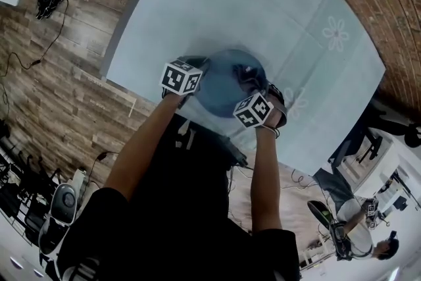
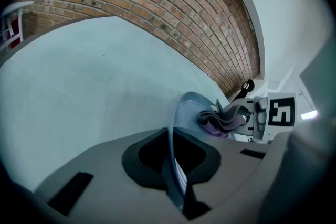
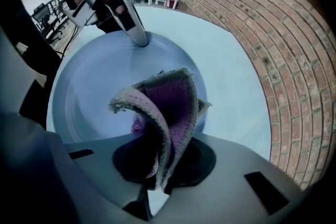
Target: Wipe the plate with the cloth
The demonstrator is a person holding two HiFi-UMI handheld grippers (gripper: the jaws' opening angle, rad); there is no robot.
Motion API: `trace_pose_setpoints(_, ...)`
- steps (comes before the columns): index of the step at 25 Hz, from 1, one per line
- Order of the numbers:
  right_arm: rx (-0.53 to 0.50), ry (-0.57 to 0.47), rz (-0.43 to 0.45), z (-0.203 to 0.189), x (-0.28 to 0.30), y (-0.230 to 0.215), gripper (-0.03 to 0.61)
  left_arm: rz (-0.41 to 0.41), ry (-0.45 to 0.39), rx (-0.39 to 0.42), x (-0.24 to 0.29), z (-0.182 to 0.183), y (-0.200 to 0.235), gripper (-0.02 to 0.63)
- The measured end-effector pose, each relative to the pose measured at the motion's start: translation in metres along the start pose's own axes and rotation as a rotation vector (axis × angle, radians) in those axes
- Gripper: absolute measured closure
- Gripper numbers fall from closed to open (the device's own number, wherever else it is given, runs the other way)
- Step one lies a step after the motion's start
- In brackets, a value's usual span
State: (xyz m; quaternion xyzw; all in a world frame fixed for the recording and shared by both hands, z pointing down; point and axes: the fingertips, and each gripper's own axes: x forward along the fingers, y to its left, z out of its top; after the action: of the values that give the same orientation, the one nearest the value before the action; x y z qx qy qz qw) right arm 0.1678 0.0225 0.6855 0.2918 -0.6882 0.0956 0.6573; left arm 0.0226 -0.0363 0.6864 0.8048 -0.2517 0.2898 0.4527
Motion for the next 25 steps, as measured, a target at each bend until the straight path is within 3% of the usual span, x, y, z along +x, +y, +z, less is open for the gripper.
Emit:
trace_pose_setpoints(6,-0.09,0.022,-0.054,0.031,0.012,-0.027,0.518,0.016,-0.003,0.039,0.001,-0.001,-0.001,0.567)
trace_pose_setpoints(13,-0.124,-0.097,-0.123,0.08,0.013,-0.027,0.518,0.02,-0.009,0.04,-0.002,-0.003,0.002,0.566)
trace_pose_setpoints(18,0.077,-0.207,-0.133,0.077,-0.017,-0.027,0.517,0.029,-0.059,0.056,-0.008,-0.004,-0.001,0.566)
trace_pose_setpoints(25,0.574,-0.535,-0.146,0.071,-0.099,-0.036,0.517,0.042,-0.144,0.096,-0.039,0.008,0.0,0.565)
